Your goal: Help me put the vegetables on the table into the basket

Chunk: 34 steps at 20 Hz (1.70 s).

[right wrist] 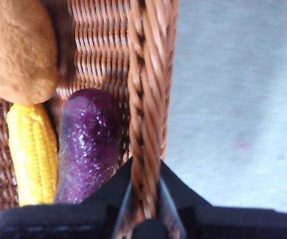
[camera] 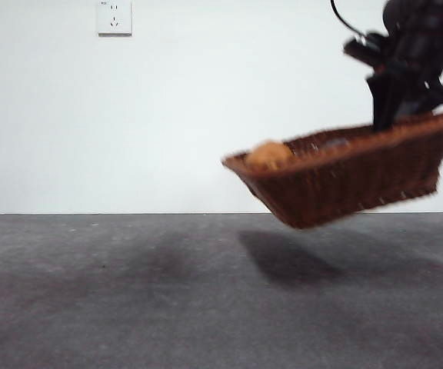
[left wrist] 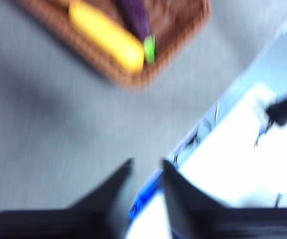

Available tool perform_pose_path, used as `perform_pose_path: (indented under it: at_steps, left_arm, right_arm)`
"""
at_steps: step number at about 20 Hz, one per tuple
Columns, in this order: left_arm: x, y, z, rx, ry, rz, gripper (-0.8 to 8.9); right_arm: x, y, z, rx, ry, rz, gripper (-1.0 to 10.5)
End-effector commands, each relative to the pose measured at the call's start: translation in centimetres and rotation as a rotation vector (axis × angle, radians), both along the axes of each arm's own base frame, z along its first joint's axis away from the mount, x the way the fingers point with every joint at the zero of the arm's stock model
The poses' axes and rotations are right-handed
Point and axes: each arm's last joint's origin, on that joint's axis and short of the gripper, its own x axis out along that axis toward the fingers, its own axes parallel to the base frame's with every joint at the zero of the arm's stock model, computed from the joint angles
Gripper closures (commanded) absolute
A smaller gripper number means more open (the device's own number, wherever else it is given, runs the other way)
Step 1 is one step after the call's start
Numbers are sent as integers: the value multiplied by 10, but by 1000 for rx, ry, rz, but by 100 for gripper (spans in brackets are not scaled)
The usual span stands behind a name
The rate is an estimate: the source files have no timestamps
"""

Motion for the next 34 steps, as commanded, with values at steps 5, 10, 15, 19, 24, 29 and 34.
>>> perform_pose_path:
  at_steps: [5, 10, 15, 19, 24, 29, 34]
  left_arm:
    - [-30, 32, 1, 58, 36, -14, 819]
    - [-40, 42, 5, 22, 15, -7, 819]
    - [-40, 42, 5, 21, 13, -7, 819]
    - [-40, 42, 5, 21, 14, -8, 819]
    - [-42, 44, 6, 16, 4, -10, 818]
    - [-42, 48, 7, 60, -61, 25, 818]
    - [-42, 49, 7, 70, -73, 45, 818]
  right_arm:
    - [34, -28, -57, 78, 70, -1, 959]
    - [49, -49, -92, 80, 109, -56, 959]
    - [54, -50, -108, 94, 135, -50, 921]
    - [51, -51, -100, 64, 133, -78, 431]
    - [39, -53, -58, -35, 40, -109, 410]
    - [-8, -52, 26, -38, -114, -113, 415]
    - [-79, -52, 100, -87, -290, -134, 742]
